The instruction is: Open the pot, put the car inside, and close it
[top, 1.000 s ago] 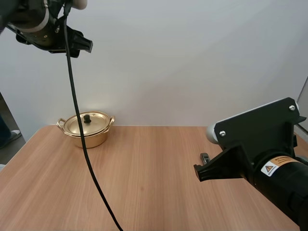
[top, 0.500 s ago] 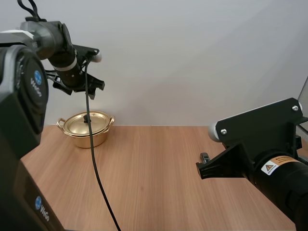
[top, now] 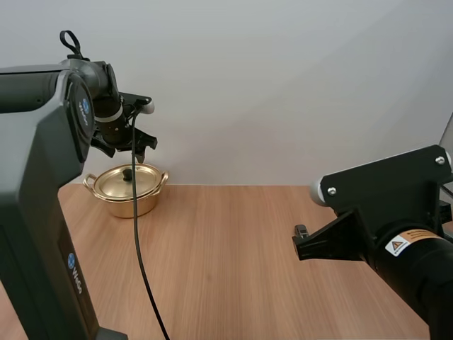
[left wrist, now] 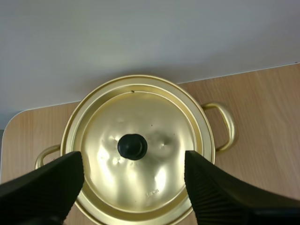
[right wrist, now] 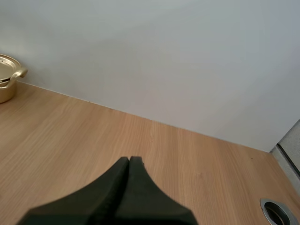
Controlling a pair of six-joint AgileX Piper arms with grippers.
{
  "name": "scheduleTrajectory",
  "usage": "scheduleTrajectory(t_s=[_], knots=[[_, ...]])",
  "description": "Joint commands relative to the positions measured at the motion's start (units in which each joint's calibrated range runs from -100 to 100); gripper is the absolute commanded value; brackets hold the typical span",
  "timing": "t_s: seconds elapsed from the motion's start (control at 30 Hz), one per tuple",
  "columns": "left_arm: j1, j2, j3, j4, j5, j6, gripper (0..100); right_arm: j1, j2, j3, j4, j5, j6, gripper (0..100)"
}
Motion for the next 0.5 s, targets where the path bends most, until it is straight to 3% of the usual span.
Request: scheduleTrajectory(t_s=[0.0, 0.47], knots=[[0.04, 1.2, -1.3, 0.0, 1.3, 0.0, 100, -0.2, -0.5, 0.1, 0.0, 0.1, 0.0, 0], [0.04, 8.0, -4.0, 0.0, 2.6, 0.0, 100, -0.4, -1.2, 0.1, 0.0, 0.3, -0.1, 0]])
